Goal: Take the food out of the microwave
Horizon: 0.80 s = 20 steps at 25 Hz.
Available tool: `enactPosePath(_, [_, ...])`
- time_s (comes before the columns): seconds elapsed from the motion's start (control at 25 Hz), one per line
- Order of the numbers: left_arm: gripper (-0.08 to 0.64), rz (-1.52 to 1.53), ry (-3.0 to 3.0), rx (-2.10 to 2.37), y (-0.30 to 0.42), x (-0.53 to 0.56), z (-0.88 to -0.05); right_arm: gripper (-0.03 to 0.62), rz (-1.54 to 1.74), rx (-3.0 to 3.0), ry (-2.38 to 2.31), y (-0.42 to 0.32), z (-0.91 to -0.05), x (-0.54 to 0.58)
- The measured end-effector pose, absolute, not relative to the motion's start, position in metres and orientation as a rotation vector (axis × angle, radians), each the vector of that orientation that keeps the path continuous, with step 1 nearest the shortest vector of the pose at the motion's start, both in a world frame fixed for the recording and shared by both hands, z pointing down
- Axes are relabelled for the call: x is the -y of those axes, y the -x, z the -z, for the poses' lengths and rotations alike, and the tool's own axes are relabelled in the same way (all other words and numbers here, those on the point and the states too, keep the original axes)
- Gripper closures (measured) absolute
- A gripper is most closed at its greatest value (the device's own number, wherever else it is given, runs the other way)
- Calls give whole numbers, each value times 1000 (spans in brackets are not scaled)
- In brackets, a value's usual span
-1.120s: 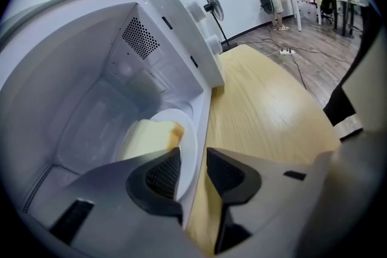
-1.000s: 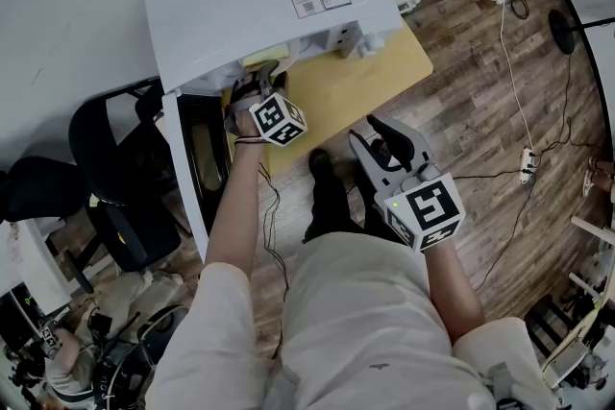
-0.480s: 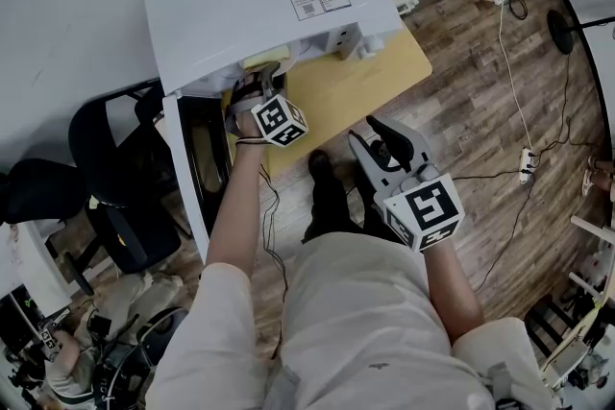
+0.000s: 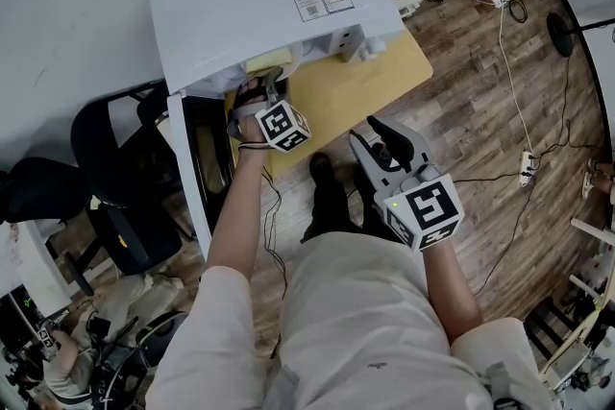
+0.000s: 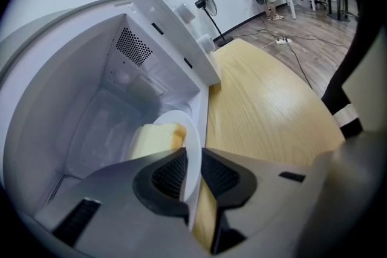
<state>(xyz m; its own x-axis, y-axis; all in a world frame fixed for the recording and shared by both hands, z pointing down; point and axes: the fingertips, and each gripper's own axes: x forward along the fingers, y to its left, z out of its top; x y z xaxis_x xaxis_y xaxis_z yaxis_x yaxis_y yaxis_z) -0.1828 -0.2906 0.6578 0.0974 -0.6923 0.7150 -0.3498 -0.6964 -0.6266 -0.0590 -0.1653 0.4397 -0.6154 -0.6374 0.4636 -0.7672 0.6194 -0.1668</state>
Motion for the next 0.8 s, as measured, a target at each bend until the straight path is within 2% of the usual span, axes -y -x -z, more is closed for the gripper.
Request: enactPosePath(0.8, [523, 1562, 1826, -1054, 181, 264, -652, 466, -481, 2524, -1089, 74, -431, 167])
